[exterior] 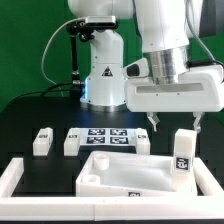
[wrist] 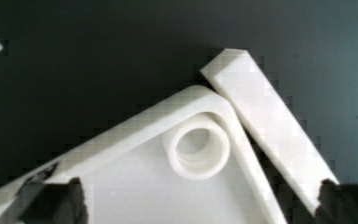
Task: Assemble desk
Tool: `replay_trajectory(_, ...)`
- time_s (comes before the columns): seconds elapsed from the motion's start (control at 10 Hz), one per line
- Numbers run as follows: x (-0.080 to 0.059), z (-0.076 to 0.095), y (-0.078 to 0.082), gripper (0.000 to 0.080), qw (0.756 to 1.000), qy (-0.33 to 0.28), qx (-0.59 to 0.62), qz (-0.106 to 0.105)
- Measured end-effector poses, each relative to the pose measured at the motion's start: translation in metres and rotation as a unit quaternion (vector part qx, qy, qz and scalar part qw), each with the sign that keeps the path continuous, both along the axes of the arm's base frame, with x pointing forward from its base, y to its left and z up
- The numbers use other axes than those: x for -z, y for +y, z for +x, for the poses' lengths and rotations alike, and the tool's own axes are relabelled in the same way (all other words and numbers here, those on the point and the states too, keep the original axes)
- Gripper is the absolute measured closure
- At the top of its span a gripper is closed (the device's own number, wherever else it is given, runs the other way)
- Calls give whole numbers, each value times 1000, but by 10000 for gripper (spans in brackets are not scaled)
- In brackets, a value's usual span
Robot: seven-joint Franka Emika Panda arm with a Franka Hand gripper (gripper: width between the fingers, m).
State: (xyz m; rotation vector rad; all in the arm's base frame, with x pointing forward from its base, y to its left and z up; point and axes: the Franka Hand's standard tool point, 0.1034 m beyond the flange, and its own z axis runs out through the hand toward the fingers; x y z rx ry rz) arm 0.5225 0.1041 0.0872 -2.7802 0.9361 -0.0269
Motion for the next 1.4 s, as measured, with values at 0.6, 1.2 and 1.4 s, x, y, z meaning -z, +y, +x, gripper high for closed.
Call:
replay_trajectory(0.6,26,-36,-55,150,953,-48,-296,-51)
replay_trajectory(1.2,34,-53,-34,150,955,103,-277,-7)
replay_trajectory(1.4,46,-60,-25,150,934,183,-307,6)
